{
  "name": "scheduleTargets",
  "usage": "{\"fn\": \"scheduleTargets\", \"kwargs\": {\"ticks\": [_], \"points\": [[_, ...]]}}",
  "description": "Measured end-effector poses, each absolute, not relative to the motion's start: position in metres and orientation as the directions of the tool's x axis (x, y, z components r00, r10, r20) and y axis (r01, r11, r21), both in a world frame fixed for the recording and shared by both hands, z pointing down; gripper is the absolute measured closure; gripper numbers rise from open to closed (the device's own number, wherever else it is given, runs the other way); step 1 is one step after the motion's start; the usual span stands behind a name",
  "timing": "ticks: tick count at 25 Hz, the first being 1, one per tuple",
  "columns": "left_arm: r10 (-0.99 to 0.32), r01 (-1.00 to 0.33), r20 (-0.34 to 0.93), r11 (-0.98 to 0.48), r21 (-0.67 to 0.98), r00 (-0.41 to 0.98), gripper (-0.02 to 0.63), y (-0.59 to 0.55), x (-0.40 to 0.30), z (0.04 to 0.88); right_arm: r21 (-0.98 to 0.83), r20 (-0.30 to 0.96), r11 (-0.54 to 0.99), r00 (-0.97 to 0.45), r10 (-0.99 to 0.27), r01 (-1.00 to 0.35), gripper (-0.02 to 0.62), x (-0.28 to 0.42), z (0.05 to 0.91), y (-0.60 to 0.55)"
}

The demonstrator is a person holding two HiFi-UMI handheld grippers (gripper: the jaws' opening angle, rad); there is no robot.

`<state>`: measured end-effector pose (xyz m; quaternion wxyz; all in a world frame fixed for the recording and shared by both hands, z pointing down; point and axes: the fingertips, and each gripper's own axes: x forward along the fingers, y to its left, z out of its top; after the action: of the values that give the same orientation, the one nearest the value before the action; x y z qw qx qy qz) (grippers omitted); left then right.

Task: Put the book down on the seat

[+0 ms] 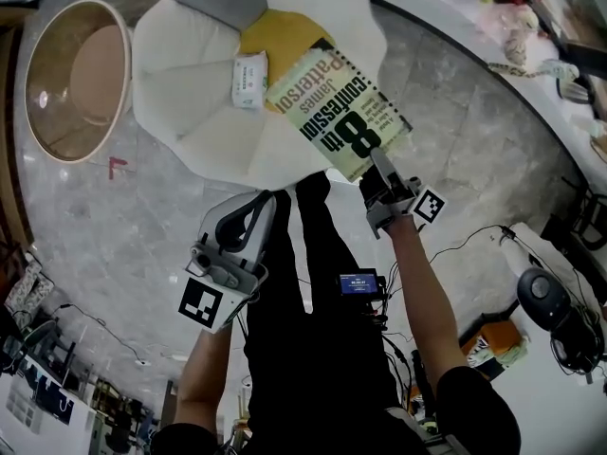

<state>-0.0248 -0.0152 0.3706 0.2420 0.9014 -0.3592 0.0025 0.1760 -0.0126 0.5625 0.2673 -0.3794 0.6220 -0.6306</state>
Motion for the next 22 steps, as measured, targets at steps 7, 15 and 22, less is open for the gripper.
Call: {"fn": "scheduleTargets", "kwargs": {"ticks": [7, 15, 22], "points": [[-0.645, -0.655, 0.203, -0.608, 0.449, 0.737, 0.595, -0.016, -0.022, 0.399, -0.982, 0.182, -0.115, -0.596, -0.782, -0.150, 0.413, 0.172, 0.608, -0.012], [-0.631, -0.652, 0.227, -0.600, 0.464, 0.742, 0.595, -0.017, -0.019, 0.437, -0.969, 0.245, -0.163, -0.614, -0.750, -0.187, 0.413, 0.169, 0.661, -0.007], [-0.622, -0.654, 0.238, -0.615, 0.440, 0.746, 0.595, -0.022, -0.013, 0.444, -0.952, 0.303, -0.194, -0.622, -0.722, -0.238, 0.413, 0.173, 0.697, 0.000]]}}
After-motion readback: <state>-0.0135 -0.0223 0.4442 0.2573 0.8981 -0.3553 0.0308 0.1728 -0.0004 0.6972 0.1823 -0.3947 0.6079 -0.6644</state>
